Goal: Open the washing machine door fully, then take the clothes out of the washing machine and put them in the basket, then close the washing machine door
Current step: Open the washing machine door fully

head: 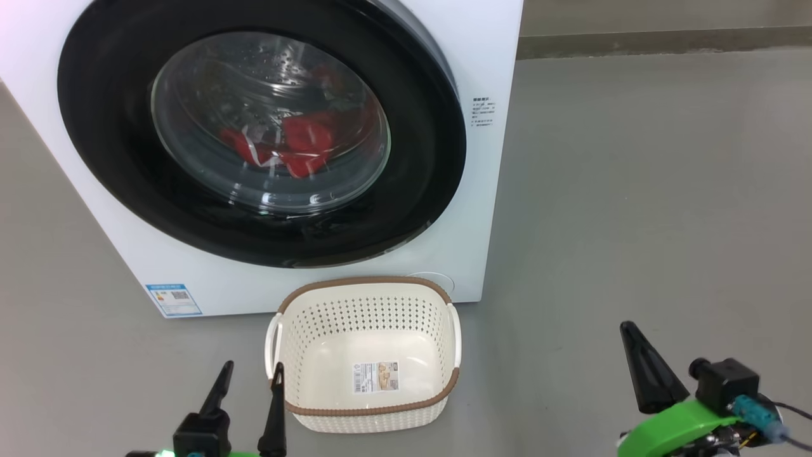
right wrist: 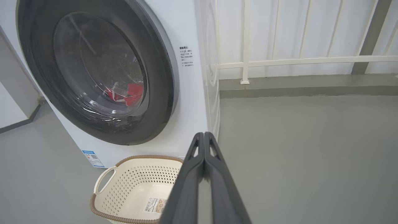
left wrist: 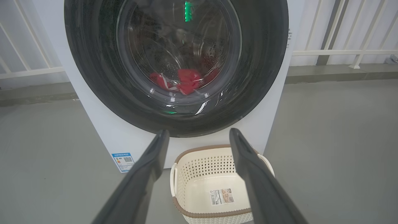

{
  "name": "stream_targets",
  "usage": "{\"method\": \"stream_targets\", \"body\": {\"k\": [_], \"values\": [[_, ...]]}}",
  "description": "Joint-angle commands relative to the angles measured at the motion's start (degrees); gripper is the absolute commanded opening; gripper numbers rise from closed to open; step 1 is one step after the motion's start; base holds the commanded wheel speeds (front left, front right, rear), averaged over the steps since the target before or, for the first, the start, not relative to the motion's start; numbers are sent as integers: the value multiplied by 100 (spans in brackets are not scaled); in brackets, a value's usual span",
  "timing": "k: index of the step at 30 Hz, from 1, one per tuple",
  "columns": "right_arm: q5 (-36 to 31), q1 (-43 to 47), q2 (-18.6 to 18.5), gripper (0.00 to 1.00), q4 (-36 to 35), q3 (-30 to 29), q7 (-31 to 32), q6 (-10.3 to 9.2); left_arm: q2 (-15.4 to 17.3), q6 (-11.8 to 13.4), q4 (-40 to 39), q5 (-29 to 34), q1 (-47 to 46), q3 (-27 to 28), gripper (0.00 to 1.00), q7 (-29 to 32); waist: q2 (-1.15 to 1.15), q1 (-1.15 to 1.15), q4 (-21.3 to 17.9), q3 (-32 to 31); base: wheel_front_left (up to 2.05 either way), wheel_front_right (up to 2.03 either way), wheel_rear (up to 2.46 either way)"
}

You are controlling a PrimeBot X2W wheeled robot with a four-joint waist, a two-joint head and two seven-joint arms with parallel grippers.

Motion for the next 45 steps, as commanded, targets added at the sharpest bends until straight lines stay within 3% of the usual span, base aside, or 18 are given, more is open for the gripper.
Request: {"method": "stream_targets", "body": {"k": [1,14,20,28,36,45], "values": [[135,-262,-32,0,-127,150,-78,2,64,52,-115,-21,-252,164,100,-70,0,0,6,5,0,0,0],[3146,-852,-264,0,314,587,97,2,58,63,-247,-67,-316,78,100,-70,0,0,114,227,0,0,0],[4971,-1303,-342,0,227,459,613,2,55,90,-470,-106,-480,-13,100,-70,0,0,187,570,0,0,0],[6790,-2105,-494,0,247,5,1358,2,52,163,-736,-177,-765,-156,100,-70,0,0,291,1077,0,0,0],[7665,-2970,-691,0,391,-319,2075,2,52,260,-891,-257,-1064,-382,100,-70,0,0,409,1594,0,0,0],[7775,-3898,-921,0,828,-175,2842,2,52,376,-1059,-346,-1363,-616,100,-70,0,0,560,2078,0,0,0]]}}
